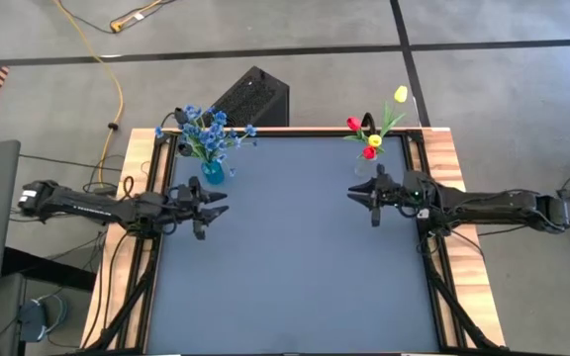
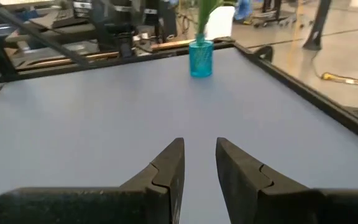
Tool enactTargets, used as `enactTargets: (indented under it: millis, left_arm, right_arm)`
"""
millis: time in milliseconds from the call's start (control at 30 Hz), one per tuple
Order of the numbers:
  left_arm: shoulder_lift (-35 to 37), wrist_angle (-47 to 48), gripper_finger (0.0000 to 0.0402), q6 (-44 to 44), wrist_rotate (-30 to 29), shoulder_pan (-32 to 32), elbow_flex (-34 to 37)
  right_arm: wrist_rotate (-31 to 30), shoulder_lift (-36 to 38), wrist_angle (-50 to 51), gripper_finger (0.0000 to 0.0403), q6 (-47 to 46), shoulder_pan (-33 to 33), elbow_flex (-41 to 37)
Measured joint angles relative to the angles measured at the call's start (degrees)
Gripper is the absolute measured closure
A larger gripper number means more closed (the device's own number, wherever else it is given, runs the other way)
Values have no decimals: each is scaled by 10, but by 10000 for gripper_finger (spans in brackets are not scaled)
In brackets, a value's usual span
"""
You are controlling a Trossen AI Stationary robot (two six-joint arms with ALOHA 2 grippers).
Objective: Sort flowers into vase by color
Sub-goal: Return to Home Position
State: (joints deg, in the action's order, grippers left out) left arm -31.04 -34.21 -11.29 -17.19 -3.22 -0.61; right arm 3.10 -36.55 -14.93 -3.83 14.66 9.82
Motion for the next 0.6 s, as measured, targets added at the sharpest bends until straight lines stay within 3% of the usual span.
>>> enactTargets:
  millis: [200,467,600]
  left_arm:
    - [91,109,233,2,3,0,-2]
    - [180,205,249,9,21,0,-2]
    - [216,248,258,8,37,0,-2]
  right_arm:
    - [30,4,-12,285,-20,22,-19]
    - [30,6,-80,285,-66,39,-68]
    - [30,13,-68,285,-79,39,-75]
